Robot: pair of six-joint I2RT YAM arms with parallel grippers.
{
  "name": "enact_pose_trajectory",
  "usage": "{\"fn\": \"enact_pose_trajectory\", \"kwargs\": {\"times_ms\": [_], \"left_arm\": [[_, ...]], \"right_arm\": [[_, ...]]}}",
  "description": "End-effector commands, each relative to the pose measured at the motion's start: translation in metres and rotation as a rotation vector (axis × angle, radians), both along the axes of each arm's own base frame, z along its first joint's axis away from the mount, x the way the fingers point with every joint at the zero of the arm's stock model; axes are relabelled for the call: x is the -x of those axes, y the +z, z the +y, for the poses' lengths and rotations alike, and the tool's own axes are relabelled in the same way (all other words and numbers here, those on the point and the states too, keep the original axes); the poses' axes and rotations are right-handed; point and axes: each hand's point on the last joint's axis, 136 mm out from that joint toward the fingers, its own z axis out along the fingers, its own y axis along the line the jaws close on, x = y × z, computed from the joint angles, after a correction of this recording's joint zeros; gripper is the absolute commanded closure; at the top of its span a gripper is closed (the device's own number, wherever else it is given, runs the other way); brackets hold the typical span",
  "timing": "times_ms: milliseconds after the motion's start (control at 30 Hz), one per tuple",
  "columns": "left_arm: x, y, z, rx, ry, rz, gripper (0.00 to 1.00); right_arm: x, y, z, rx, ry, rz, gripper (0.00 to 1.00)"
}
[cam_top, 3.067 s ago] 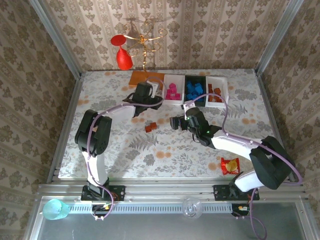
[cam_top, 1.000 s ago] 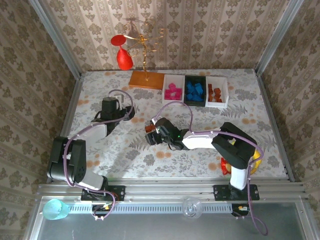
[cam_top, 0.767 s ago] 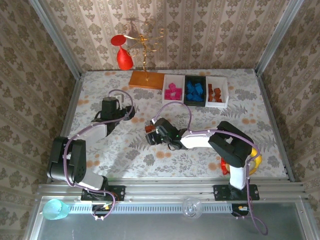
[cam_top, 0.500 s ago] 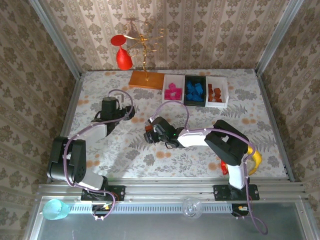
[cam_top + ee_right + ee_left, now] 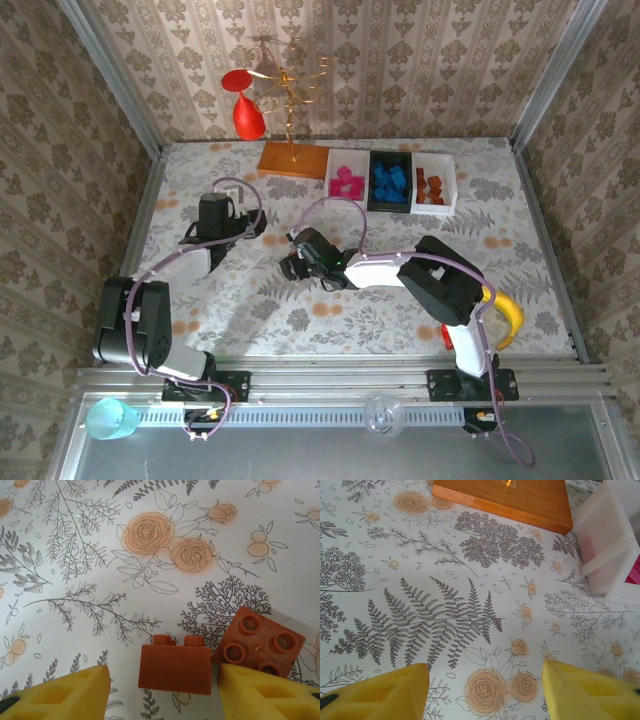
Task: Sort the legos into containers by color
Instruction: Pick up the lego from the center of the table.
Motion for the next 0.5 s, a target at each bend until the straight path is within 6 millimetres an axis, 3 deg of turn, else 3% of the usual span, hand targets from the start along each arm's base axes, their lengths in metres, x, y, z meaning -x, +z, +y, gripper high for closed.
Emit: {"fn": "enact_pose_trajectory", "kwargs": {"times_ms": [0,233,467], "left_arm": [[0.001,0.01,0.002,0.025,0.007,-0.018,0.38],[0.002,0.007,0.005,0.028,0.011,-0.015,0.38],[0.001,0.007,0.005,0.037,0.011,-0.016,0.38]], "right_arm": [[-0.007,-0.011,0.0,0.051,-0.009,-0.012,0.43],[-0.012,-0.015,0.004,0.074,0.004,-0.028,0.53],[-0.007,0.002,0.004,0.043,0.029,-0.047,0.65]]}}
